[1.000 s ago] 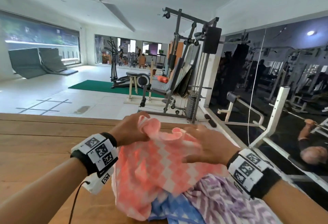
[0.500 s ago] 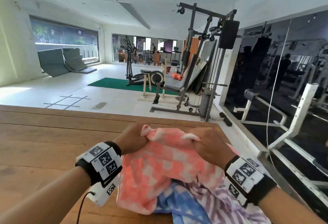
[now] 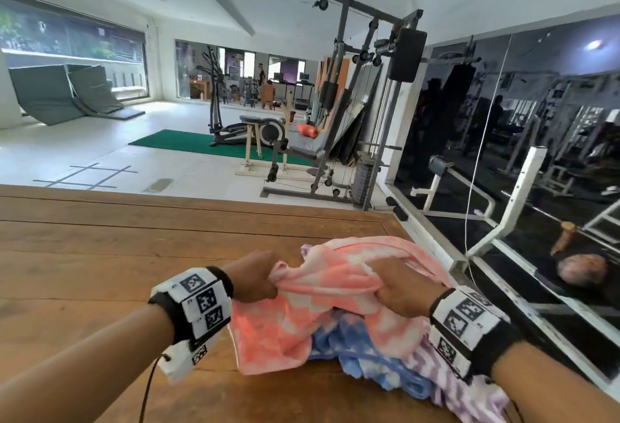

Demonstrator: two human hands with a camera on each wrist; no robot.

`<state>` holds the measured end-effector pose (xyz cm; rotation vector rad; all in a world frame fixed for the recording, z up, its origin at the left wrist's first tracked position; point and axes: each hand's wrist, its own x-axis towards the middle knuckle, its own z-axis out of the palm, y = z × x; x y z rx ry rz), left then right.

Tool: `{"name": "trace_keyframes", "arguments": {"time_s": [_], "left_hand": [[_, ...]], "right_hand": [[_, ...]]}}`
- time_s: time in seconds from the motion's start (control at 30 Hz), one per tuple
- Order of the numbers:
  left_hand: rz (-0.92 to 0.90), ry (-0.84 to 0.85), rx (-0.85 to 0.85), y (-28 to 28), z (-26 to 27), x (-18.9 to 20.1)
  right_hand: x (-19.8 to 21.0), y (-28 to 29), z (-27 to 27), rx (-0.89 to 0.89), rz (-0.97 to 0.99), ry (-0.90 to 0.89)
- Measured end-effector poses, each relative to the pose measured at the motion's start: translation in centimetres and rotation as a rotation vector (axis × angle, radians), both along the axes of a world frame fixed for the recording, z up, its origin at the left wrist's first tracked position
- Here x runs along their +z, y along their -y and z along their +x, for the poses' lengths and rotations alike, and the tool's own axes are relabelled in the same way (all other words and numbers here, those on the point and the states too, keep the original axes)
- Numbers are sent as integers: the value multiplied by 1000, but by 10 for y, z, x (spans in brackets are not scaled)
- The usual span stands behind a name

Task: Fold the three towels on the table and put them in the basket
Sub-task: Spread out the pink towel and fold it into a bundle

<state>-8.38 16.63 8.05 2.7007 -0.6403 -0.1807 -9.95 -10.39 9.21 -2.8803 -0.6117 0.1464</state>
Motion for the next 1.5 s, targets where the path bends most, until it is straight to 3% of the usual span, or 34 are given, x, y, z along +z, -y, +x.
{"name": "trace_keyframes", "arguments": {"time_s": [0.17, 0.27, 0.4, 0.5, 0.63, 0.73, 0.87, 1.0, 1.17, 1.33, 1.5], "left_hand": [[-122, -178, -8, -28, -20, -23], [27, -313, 6, -39, -37, -37], [221, -288, -125, -36, -55, -58], [152, -257, -82, -35, -53, -68], [-11, -200, -65, -35, -48, -68], [-151, -207, -90, -32, -49, -69], [-290, -288, -89, -25, -49, -80], [-118, -319, -123, -13, -46, -90], [64, -131, -111, 9, -24, -108], [-102, -92, -2, 25, 2, -112], [-39, -331, -65, 55, 19, -146]], "right_hand": [[-8, -30, -35, -98, -172, 16], [-13, -37, -60, -183, -381, -91], [-22, -50, -80, -211, -607, -103], [-19, -56, -88, -274, -570, -35], [-15, -48, -94, -355, -355, -155], [-20, -42, -96, -331, -185, -111], [-22, -41, -94, -310, -145, -55], [-25, -35, -96, -354, -399, -110], [-41, -28, -74, -355, -602, -35], [-52, -10, -40, -402, -408, -16], [-83, 15, 4, -372, -232, -14]]}}
